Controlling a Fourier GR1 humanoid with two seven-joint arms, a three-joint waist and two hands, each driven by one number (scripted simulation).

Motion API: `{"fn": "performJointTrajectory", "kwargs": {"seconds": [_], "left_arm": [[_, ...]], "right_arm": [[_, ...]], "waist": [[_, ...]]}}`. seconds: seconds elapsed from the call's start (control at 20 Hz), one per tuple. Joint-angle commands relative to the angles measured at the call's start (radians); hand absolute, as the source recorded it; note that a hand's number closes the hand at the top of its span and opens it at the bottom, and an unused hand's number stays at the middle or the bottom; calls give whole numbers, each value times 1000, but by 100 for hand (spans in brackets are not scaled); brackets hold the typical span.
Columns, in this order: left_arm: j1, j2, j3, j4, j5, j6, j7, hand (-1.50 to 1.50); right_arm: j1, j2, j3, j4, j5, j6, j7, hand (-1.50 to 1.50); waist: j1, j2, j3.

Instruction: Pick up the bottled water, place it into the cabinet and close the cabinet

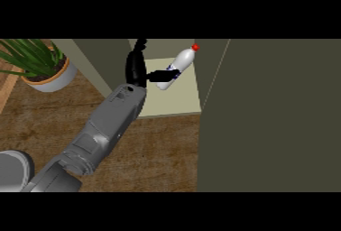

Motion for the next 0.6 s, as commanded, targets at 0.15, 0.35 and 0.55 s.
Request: {"fn": "performJointTrajectory", "kwargs": {"seconds": [0.15,0.35,0.55], "left_arm": [[-18,-8,151,-161,124,-130,-188,150],[9,-26,142,-187,154,-287,-245,150],[48,-27,104,-194,192,-324,-256,150]], "right_arm": [[5,7,18,-27,-33,15,6,-150],[-3,9,34,-87,-11,6,53,-150],[-15,8,45,-104,-19,11,95,-150]], "waist": [[18,-5,-2],[11,-4,-2],[21,-15,0]]}}
